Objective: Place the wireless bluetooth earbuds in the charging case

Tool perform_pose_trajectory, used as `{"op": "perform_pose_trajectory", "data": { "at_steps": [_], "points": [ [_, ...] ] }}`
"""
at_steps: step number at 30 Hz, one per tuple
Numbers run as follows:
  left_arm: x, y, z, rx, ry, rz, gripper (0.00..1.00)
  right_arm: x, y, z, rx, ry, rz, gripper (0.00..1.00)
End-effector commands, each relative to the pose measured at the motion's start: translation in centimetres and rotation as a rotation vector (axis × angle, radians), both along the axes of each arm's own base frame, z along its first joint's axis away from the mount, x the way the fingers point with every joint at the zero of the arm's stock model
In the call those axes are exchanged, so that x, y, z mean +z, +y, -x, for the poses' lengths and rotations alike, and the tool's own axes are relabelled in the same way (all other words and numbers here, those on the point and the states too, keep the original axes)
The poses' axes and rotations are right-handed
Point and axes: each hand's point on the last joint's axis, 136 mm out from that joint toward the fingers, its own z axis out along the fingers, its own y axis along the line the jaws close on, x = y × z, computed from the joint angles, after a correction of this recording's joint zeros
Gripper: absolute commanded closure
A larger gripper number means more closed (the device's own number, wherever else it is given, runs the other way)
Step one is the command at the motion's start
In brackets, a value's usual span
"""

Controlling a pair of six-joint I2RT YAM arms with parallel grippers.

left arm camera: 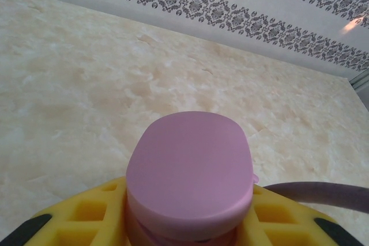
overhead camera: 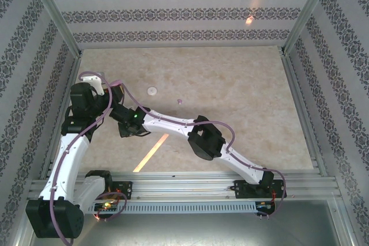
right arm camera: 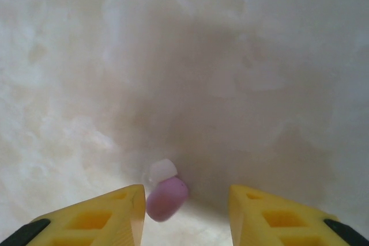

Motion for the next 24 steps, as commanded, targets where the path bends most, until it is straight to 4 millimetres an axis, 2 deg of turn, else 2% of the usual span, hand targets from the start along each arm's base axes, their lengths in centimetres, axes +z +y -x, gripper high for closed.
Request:
{"op": "perform_pose_trajectory", "data": {
  "at_steps": [1,8,15,22,24],
  "points": [
    [0.1,-0.8,0.0,-0.043,-0.027,0.032,0.86,-0.5,0.3,1.3,0.065,-0.033,0.058,0.60],
    [-0.6,-0.9,0.0,-0.048,-0.015,0.039,0.86,-1.2,-0.1,1.5,0.070,-0.003,0.069,0.66],
    [-1.5,-0.8,0.4,-0.048,0.006,0.030,0.86,-0.1,-0.6,1.4,0.099,-0.015,0.022,0.76],
    [-2.0,-1.6,0.6,-0.097,0.010,0.044,0.86,1.7,-3.6,0.5,0.065,-0.044,-0.078,0.84],
    [-2.1,-2.0,0.6,-0.119,0.015,0.050,0.86,1.7,-5.4,0.3,0.038,-0.045,-0.087,0.85]
  ]
}}
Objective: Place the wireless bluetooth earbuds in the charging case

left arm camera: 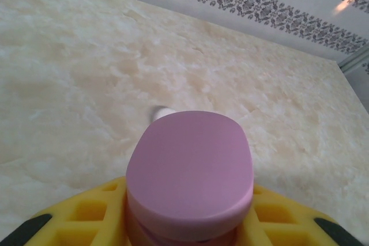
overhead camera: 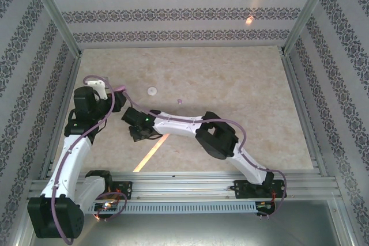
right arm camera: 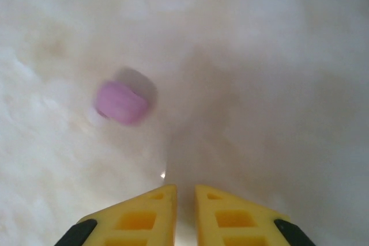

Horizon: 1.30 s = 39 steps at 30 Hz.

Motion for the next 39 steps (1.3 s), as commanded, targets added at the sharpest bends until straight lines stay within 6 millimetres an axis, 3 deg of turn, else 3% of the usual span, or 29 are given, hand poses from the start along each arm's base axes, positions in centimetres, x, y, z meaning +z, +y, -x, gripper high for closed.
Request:
{"op": "perform_pose_trajectory", "data": {
  "at_steps": [1,5,8,11,16,20,25,39],
  "points": [
    [0.3,-0.9,0.0,-0.060,-0.021,0.013,0.86,3.0,-0.4,-1.0,0.001,-0.052,-0.115,0.85],
    [0.0,-0.6,0.0,-0.047,-0.015,0.002,0.86,3.5,-1.7,-0.7,0.019,-0.065,-0.142,0.86],
    [-0.5,0.0,-0.3,-0.015,0.005,-0.009,0.86,3.8,-1.5,-0.8,-0.007,-0.038,-0.149,0.77],
    [-0.6,0.4,-1.0,0.005,0.022,-0.001,0.86,4.5,0.5,-0.7,-0.002,-0.028,-0.181,0.68],
    [-0.3,1.4,-2.6,0.010,0.046,0.050,0.86,5.4,4.6,-0.2,0.189,-0.108,-0.193,0.61],
    [-0.1,2.8,-3.7,0.034,0.047,0.119,0.86,5.3,5.8,-0.9,0.332,-0.183,-0.164,0.60],
    [-0.5,3.8,-4.5,0.049,0.054,0.173,0.86,3.8,6.0,-1.5,0.461,-0.179,-0.114,0.59],
    [-2.5,4.2,-4.7,0.056,0.098,0.181,0.87,0.3,5.8,-1.8,0.625,-0.158,-0.010,0.54]
  ]
}}
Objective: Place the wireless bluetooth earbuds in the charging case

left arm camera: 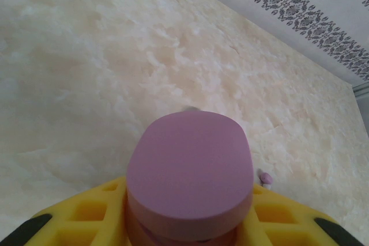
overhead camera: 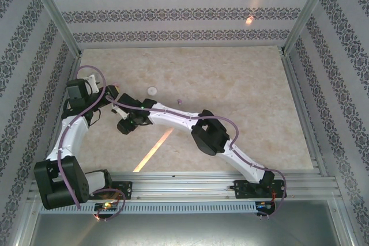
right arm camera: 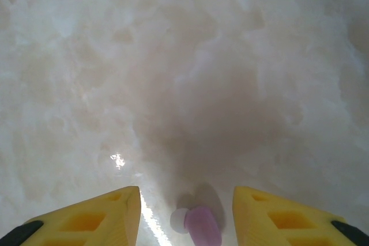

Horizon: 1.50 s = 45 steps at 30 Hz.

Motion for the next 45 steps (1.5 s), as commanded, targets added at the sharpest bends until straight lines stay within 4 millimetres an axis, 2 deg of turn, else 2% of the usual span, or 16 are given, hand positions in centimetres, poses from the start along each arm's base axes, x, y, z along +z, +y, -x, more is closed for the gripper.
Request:
{"op": "perform_pose_trajectory", "data": {
  "at_steps": [1,10,21,27,31,36,42,45],
  "points": [
    [1.5,-0.7,-0.6,-0.038,-0.058,0.022,0.87,-2.6,-0.8,1.6,0.087,0.030,0.083,0.54],
    [1.0,-0.7,-0.8,-0.038,-0.046,0.033,0.87,-4.2,-2.0,1.6,0.074,0.025,0.147,0.55],
    [0.8,-0.8,-0.6,-0.038,-0.038,0.037,0.87,-3.9,-2.7,1.6,0.062,0.031,0.161,0.71],
    [0.8,-0.9,-0.3,-0.044,-0.039,0.037,0.87,-2.6,-3.9,0.9,-0.002,0.055,0.127,0.76],
    [0.6,-1.2,-0.2,-0.056,-0.039,0.055,0.88,-1.5,-6.2,0.3,-0.072,0.063,0.096,0.77],
    [0.4,-2.1,-0.1,-0.094,-0.046,0.096,0.90,-0.8,-10.5,-0.6,-0.200,0.085,0.075,0.78],
    [0.2,-3.9,0.4,-0.158,-0.057,0.101,0.91,-0.2,-16.7,-1.3,-0.347,0.107,0.070,0.79],
    [0.4,-5.9,0.8,-0.226,-0.081,0.082,0.91,-0.6,-20.8,-1.3,-0.435,0.116,0.103,0.79]
  ]
}}
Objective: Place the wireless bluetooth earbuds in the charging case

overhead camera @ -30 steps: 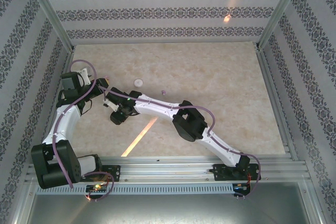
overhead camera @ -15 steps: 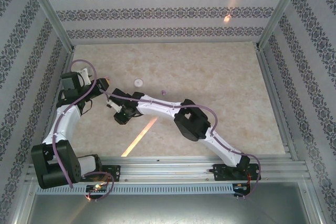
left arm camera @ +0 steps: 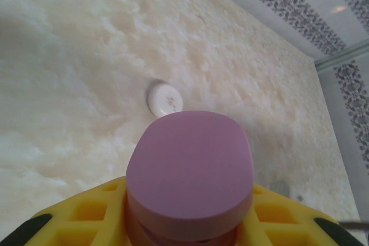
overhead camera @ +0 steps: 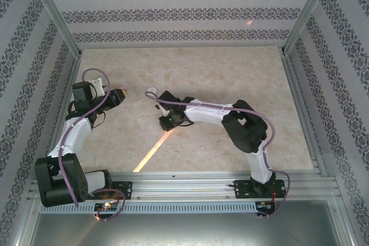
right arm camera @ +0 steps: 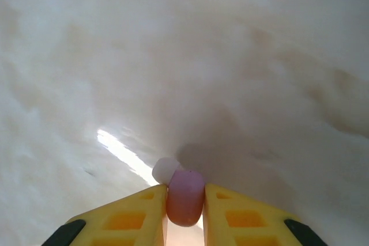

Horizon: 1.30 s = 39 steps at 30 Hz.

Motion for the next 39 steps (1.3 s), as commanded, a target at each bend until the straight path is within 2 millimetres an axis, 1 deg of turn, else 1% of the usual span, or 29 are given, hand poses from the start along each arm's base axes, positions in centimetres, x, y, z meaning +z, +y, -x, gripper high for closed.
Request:
{"op": "perform_pose_trajectory", "data": {
  "at_steps": [1,3,5,9,11,14,17,21,24,28,30,33,35,37,39],
  "points": [
    [1.8,-2.8,0.1,-0.108,-0.107,-0.011,0.91,0.9,-3.5,-0.4,-0.119,-0.021,0.009,0.79],
    [2.1,-4.5,0.3,-0.159,-0.156,-0.018,0.91,0.4,-6.1,-0.2,-0.175,-0.009,0.033,0.79],
    [2.5,-6.6,0.5,-0.221,-0.217,-0.018,0.91,-0.3,-8.6,0.3,-0.234,0.014,0.058,0.78],
    [3.5,-11.1,1.4,-0.363,-0.345,-0.020,0.90,-1.4,-12.4,1.3,-0.354,0.064,0.070,0.77],
    [4.1,-13.4,2.0,-0.438,-0.418,-0.016,0.90,-1.4,-13.8,1.8,-0.403,0.083,0.055,0.75],
    [5.2,-16.1,2.8,-0.520,-0.504,-0.007,0.90,-0.6,-14.7,2.0,-0.435,0.083,0.021,0.69],
    [5.5,-17.5,3.6,-0.581,-0.541,0.000,0.90,1.0,-15.0,2.2,-0.450,0.077,-0.031,0.62],
    [5.7,-18.7,5.1,-0.656,-0.598,-0.028,0.89,3.1,-15.1,2.4,-0.459,0.067,-0.094,0.52],
    [6.0,-19.7,6.5,-0.730,-0.648,-0.029,0.85,4.9,-15.0,2.7,-0.449,0.055,-0.132,0.50],
    [6.0,-20.3,7.8,-0.788,-0.677,-0.036,0.86,7.5,-14.4,3.0,-0.429,0.038,-0.216,0.50],
    [6.1,-20.2,8.2,-0.796,-0.703,-0.059,0.86,9.3,-13.8,3.3,-0.407,0.025,-0.263,0.50],
    [6.1,-20.2,8.7,-0.813,-0.727,-0.080,0.87,12.8,-12.3,4.1,-0.335,-0.024,-0.344,0.53],
    [6.1,-20.3,9.2,-0.835,-0.736,-0.080,0.87,15.7,-10.9,5.1,-0.249,-0.079,-0.403,0.56],
    [6.2,-20.3,9.4,-0.847,-0.743,-0.076,0.87,18.1,-9.5,6.3,-0.167,-0.121,-0.451,0.60],
    [6.4,-20.5,9.5,-0.855,-0.748,-0.069,0.87,19.9,-8.2,7.1,-0.109,-0.139,-0.495,0.63]
  ]
}}
